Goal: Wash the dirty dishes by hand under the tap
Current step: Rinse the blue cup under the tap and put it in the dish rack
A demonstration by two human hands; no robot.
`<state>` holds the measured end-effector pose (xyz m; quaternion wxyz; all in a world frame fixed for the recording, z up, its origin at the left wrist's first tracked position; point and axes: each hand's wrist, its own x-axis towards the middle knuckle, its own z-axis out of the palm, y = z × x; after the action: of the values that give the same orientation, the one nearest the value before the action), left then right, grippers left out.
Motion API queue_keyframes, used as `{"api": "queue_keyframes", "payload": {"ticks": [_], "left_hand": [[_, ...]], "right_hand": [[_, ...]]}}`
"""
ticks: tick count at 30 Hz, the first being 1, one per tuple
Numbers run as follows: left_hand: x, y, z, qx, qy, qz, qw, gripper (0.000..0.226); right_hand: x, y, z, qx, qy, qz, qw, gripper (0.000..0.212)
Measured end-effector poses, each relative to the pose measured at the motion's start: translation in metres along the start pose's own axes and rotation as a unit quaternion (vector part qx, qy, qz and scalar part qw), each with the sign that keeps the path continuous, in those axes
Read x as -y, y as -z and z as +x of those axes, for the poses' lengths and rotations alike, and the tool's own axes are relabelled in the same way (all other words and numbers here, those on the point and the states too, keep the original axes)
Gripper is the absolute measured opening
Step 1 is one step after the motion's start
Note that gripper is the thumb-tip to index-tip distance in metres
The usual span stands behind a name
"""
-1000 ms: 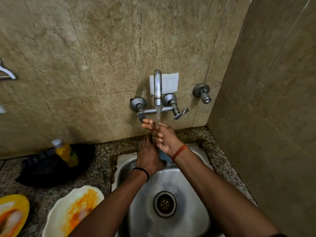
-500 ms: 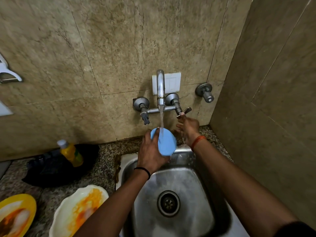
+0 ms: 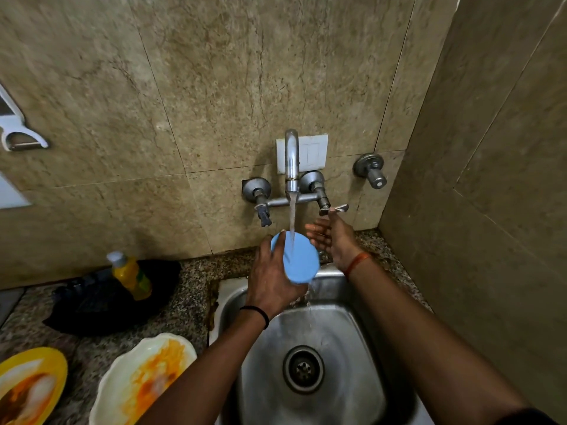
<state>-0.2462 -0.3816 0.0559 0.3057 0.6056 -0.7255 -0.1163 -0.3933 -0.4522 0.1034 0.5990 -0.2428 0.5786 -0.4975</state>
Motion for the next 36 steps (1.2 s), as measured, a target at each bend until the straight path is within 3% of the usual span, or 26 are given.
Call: {"api": "queue_keyframes", "payload": {"ticks": [3,5,13,19,21,25,27,29,32,36], "left_hand": [[0.001,-0.001,-0.002,-0.002,0.011,-0.011,1.0,0.114],[0.003,-0.002,-0.002,-0.001,0.016,-0.024,1.0,0.112],[0.006,-0.004,-0.007,0.001,0.05,-0.124,0.991,0.108],[0.022,-0.004,-0.023,0.092,0.041,-0.157,0.982,0.118],[0.026,-0.003,-0.027,0.149,0.08,-0.237,0.957,0.114],[0.028,0.0,-0.031,0.235,0.255,-0.464,0.815,0.082],[0.031,0.003,-0.027,0.267,0.335,-0.487,0.761,0.069],[0.033,0.003,-0.021,0.287,0.37,-0.498,0.73,0.074],[0.032,0.0,-0.016,0.276,0.388,-0.498,0.725,0.08],[0.032,-0.005,-0.018,0.212,0.418,-0.528,0.708,0.05]], "right_hand": [[-0.021,0.005,0.001,-0.023,0.034,-0.11,0.993,0.043],[-0.035,0.011,-0.007,0.025,0.015,-0.163,0.986,0.04],[-0.057,0.036,-0.025,0.152,-0.137,-0.068,0.976,0.038],[-0.075,0.05,-0.029,0.184,-0.11,-0.054,0.975,0.046],[-0.081,0.051,-0.03,0.154,-0.047,-0.083,0.983,0.055],[-0.085,0.047,-0.035,0.082,0.101,-0.208,0.969,0.082],[-0.088,0.049,-0.039,0.102,0.152,-0.288,0.94,0.081],[-0.092,0.051,-0.047,0.139,0.222,-0.396,0.88,0.071],[-0.097,0.051,-0.056,0.157,0.381,-0.545,0.73,0.06],[-0.094,0.05,-0.066,0.171,0.461,-0.604,0.627,0.052]]}}
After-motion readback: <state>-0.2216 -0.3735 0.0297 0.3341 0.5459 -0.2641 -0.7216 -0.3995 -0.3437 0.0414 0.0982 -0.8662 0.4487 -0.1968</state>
